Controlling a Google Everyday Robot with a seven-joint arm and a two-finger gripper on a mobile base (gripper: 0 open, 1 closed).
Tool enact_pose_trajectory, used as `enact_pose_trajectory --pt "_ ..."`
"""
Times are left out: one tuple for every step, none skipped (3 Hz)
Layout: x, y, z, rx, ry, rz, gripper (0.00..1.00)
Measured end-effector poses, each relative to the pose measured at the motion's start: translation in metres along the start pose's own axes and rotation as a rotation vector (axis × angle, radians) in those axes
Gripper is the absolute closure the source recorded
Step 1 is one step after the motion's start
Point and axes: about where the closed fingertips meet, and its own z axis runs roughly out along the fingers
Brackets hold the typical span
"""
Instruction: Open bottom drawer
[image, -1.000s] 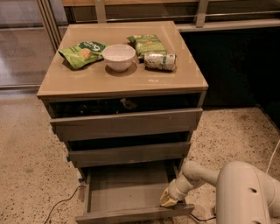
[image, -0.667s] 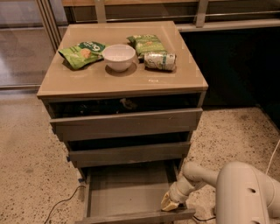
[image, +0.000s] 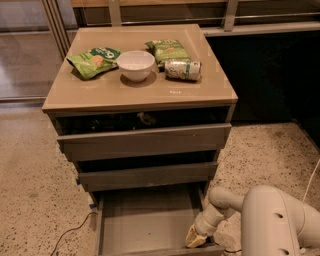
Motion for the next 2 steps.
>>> enact_pose_trajectory --pt "0.0012 0.0411 -0.0214 -0.023 -0.003 0.018 1.0" --pt "0.0012 0.0411 -0.0214 -0.023 -0.003 0.018 0.96"
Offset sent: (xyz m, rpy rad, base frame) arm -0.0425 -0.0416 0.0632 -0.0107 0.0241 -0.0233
